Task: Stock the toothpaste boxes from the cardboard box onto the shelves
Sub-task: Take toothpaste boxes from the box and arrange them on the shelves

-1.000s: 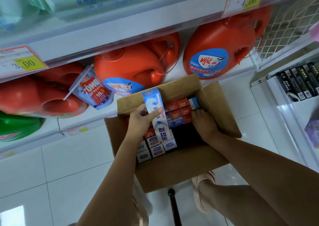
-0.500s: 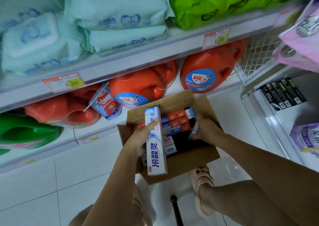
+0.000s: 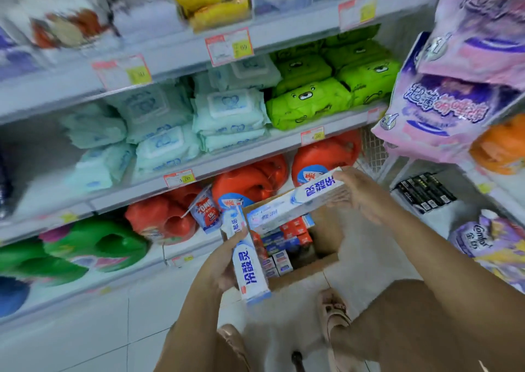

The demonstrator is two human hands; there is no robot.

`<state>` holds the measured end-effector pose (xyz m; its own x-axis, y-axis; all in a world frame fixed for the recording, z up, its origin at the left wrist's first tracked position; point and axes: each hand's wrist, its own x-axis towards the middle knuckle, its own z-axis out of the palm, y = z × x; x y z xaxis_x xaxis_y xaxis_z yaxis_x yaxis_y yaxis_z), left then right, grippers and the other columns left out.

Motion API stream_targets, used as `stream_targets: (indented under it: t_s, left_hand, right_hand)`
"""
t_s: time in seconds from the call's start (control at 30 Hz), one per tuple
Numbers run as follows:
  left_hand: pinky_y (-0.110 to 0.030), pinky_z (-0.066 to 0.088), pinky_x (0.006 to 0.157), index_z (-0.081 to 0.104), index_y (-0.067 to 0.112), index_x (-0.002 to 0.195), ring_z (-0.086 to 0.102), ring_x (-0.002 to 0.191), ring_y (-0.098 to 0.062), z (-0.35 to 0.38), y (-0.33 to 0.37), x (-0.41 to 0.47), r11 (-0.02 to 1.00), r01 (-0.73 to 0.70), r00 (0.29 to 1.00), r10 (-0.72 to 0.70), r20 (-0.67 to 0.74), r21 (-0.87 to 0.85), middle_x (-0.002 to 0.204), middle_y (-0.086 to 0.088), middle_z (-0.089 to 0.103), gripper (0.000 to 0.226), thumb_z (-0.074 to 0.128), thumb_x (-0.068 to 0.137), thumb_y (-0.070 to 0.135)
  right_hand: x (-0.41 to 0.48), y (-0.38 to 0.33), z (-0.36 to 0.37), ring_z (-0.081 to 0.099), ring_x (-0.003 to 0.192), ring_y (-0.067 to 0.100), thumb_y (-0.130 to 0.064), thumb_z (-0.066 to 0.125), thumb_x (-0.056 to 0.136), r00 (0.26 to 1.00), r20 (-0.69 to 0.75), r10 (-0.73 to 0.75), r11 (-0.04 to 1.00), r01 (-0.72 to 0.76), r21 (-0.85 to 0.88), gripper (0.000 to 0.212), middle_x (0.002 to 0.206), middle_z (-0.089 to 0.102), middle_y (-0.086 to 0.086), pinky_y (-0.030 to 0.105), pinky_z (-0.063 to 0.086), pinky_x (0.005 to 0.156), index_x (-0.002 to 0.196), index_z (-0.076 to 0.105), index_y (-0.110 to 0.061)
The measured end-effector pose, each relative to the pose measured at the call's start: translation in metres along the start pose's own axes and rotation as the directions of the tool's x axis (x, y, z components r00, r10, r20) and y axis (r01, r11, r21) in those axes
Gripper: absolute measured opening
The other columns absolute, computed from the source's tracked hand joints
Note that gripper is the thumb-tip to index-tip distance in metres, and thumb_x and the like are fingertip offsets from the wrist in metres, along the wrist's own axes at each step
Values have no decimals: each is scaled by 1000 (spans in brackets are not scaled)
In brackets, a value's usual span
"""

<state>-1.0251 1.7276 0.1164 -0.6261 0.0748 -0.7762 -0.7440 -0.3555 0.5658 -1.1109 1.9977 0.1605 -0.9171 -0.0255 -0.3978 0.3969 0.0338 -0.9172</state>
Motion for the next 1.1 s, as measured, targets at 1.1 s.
stream_targets:
  t_s: [1.1]
  left_hand:
    - [-42, 52, 73, 60, 5, 87, 63, 62, -26, 65, 9, -166, 828, -551, 833, 553, 17, 103, 77, -18, 70, 24, 61, 90, 29]
  right_hand:
    - [-123, -89, 45, 55, 50, 19, -49, 74, 70, 942, 331, -49, 763, -178, 622, 47, 66, 55, 6, 27, 49, 52, 84, 60, -6]
